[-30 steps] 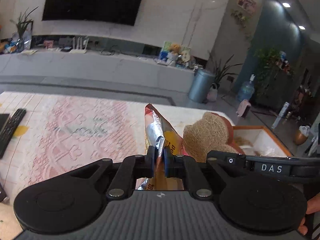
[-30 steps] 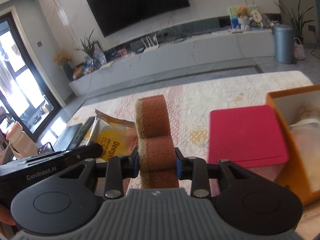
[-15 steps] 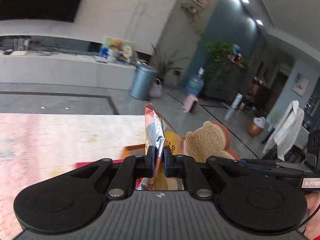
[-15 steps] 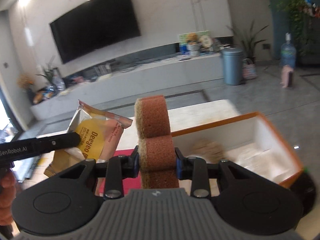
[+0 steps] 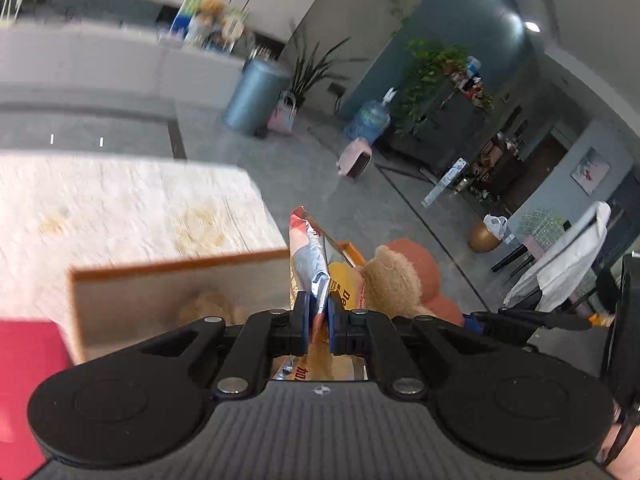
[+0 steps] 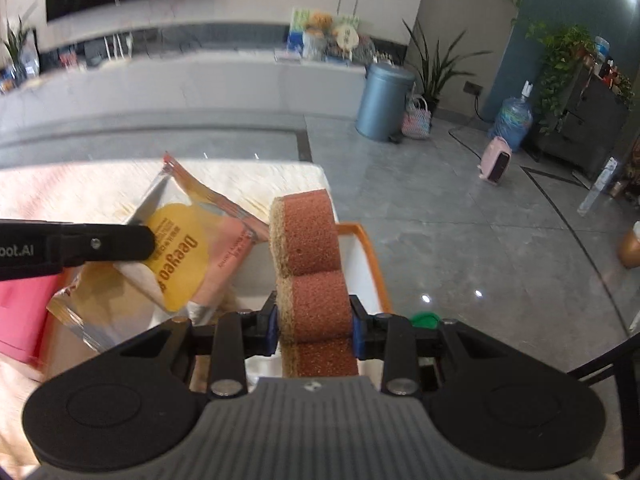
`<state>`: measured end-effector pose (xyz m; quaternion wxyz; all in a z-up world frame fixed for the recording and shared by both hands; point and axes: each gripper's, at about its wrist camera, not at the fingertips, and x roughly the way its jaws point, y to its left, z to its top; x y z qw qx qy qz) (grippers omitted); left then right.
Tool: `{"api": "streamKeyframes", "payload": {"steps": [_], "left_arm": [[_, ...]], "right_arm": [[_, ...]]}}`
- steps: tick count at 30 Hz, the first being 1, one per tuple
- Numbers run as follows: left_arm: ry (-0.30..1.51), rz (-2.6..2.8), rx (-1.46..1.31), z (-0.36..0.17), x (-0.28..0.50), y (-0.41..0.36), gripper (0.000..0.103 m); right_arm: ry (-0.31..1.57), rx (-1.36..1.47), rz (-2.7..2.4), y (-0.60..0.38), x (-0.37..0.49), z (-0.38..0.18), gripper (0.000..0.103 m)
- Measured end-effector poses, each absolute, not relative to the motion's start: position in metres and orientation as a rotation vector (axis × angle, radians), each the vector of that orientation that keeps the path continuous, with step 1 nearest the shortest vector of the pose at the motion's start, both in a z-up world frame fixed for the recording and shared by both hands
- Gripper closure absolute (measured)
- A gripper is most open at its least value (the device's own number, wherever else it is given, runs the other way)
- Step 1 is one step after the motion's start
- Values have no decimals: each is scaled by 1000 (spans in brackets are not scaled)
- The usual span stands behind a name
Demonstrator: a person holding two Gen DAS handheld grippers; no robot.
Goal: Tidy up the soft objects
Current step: 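Lower the sponge and snack into the orange box and open both grippers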
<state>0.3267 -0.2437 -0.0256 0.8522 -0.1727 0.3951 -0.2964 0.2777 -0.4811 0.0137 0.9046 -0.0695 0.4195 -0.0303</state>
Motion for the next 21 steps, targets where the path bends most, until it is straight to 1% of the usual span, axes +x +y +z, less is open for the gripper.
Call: {"api": "streamKeyframes", "payload": {"steps": [3,6,11,15,16,17,21], "left_arm": [[894,-603,-436,-45,340,-249,94],[908,-579,-441,-58,345,-256,94],[993,-559,-477,-81,351,-264,93],[1055,-577,-507,-93,361,-264,92],[1065,-584,-512,-94,363,-264,90],[1071,-589,-511,-94,364,-264,89],[1051,-592,-488,-85,361,-260,87]], "right_arm": [[902,-144,-72,-493,291,-4,71],[918,-177,-71,-497,301,-19,71],[962,-236,-66,-497,313,-42,70],[982,-254,-55,-499,316,-55,68],[973,-253,-53,-500,315,-56,68],[964,-251,-49,-500,315,-56,64],[951,-252,-28,-496,311,-53,56]]}}
